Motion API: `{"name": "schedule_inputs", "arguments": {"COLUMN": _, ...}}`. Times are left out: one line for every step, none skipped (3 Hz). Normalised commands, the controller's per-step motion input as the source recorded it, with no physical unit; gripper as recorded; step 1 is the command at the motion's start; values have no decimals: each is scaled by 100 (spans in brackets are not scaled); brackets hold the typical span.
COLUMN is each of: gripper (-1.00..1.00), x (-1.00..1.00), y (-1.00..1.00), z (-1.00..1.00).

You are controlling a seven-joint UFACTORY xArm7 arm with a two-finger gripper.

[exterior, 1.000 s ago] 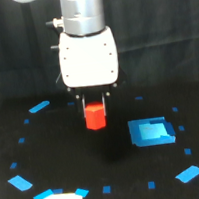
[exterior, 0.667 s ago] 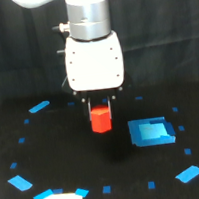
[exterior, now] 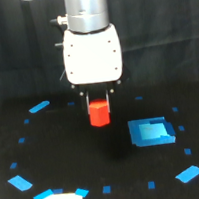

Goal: Pick up the red object from the table

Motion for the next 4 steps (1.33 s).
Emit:
{"name": "schedule_inputs", "arguments": {"gripper": -100, "x": 7, "y": 72, "z": -43}}
{"name": "schedule_inputs", "arguments": {"gripper": -100, "x": -7, "y": 16, "z": -62}}
{"name": "schedule_inputs", "arguments": {"gripper": -100, "x": 26, "y": -2, "z": -61}}
{"name": "schedule_inputs", "arguments": {"gripper": -79, "x": -21, "y": -71, "z": 73}}
